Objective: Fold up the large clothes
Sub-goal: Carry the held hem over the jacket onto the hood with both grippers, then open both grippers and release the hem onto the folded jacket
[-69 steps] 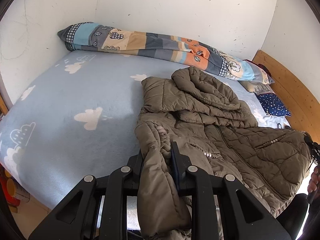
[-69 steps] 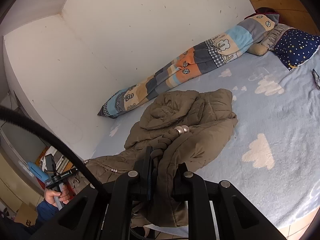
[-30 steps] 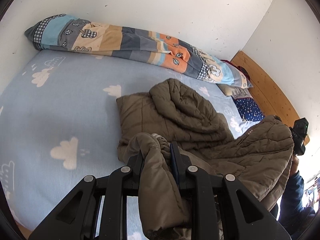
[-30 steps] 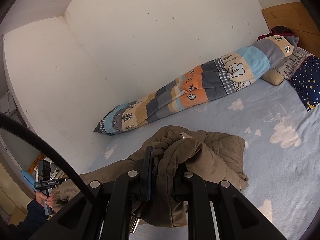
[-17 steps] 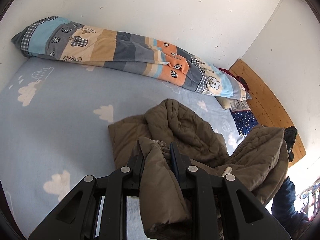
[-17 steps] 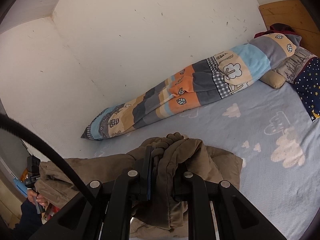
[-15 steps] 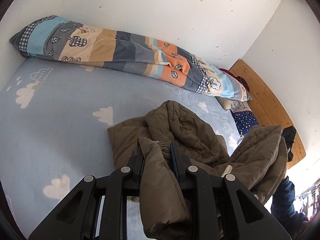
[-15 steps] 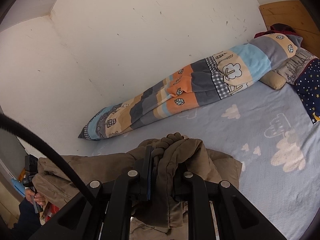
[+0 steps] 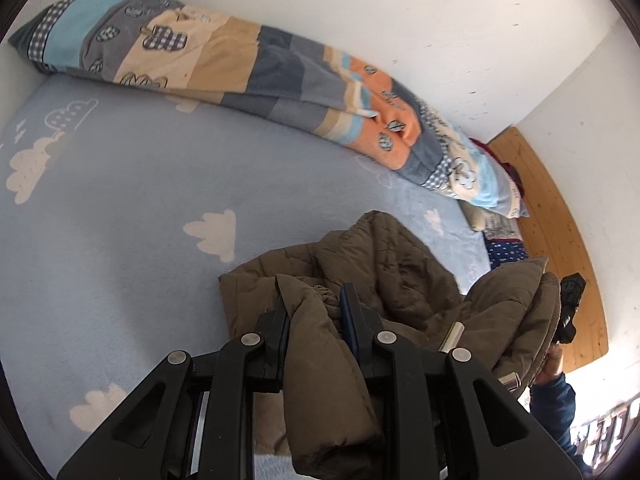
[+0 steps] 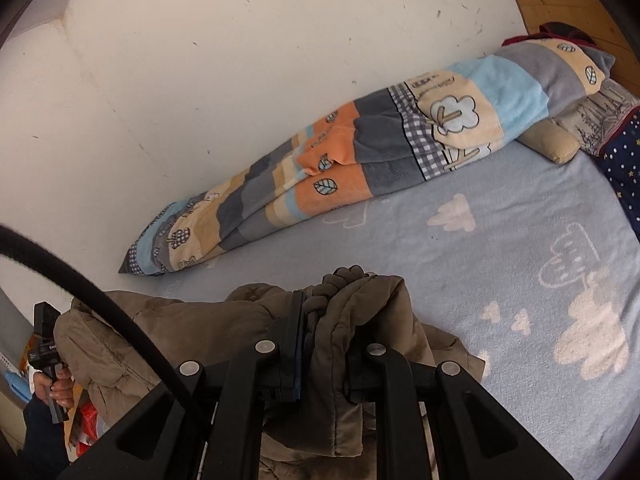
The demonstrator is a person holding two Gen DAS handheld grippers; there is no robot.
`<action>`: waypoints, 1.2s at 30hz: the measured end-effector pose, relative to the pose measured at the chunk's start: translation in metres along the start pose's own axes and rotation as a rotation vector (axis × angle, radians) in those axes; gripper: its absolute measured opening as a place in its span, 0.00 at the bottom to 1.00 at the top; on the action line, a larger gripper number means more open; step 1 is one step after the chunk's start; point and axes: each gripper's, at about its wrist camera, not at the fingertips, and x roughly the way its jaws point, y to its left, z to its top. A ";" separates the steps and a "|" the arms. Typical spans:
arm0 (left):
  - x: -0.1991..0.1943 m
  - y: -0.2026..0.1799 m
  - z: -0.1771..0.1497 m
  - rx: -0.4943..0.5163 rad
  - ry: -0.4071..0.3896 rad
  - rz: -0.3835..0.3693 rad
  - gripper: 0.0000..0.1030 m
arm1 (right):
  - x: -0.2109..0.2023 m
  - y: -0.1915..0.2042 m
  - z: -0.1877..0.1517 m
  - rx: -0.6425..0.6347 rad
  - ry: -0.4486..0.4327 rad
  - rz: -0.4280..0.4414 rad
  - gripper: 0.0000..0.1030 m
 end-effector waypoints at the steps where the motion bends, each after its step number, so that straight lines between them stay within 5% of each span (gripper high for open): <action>1: 0.006 0.003 0.003 -0.004 0.008 0.005 0.21 | 0.008 -0.005 0.000 0.008 0.009 -0.008 0.14; 23: 0.119 0.057 0.031 -0.207 0.111 0.052 0.25 | 0.122 -0.069 -0.006 0.210 0.208 -0.144 0.14; 30: 0.107 0.064 0.045 -0.301 0.114 -0.042 0.42 | 0.117 -0.093 -0.011 0.381 0.186 -0.085 0.14; 36: 0.070 0.080 0.060 -0.381 -0.017 -0.098 0.55 | 0.104 -0.099 -0.010 0.476 0.157 -0.024 0.15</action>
